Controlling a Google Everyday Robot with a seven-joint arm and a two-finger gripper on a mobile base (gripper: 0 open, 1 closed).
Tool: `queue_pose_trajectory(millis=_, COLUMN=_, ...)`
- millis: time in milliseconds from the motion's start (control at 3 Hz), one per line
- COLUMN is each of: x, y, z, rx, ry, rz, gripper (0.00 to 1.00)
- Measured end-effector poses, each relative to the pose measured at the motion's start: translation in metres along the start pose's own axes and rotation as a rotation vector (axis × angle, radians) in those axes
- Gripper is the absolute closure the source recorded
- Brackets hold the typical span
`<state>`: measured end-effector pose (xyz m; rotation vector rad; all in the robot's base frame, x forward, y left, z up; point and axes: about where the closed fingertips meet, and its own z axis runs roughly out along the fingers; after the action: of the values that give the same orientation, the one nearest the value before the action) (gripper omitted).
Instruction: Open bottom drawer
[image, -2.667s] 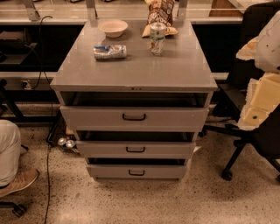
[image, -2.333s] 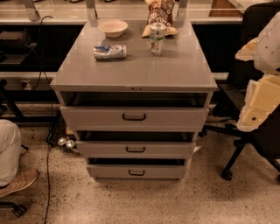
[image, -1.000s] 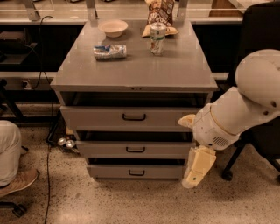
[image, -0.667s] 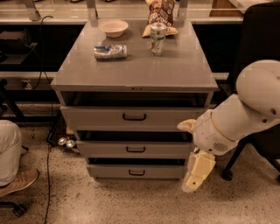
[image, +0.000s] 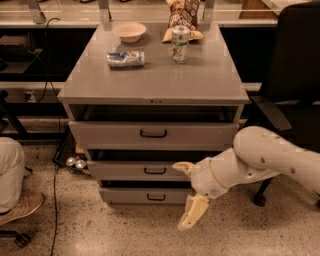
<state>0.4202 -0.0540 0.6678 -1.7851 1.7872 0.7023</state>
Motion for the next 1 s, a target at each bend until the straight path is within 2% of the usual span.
queue_pose_trajectory(millis=333, x=-0.001, y=-0.065, z=0.095, rx=0.018, ry=-0.16, rz=-0.073, gripper=0.0)
queue_pose_trajectory(millis=667, x=0.005, y=-0.1, z=0.158, rx=-0.009, ry=-0.244, rz=-0.075, gripper=0.0)
queue_pose_trajectory(millis=1000, x=0.025, y=-0.096, z=0.191, rx=-0.046, ry=-0.279, rz=-0.022, gripper=0.0)
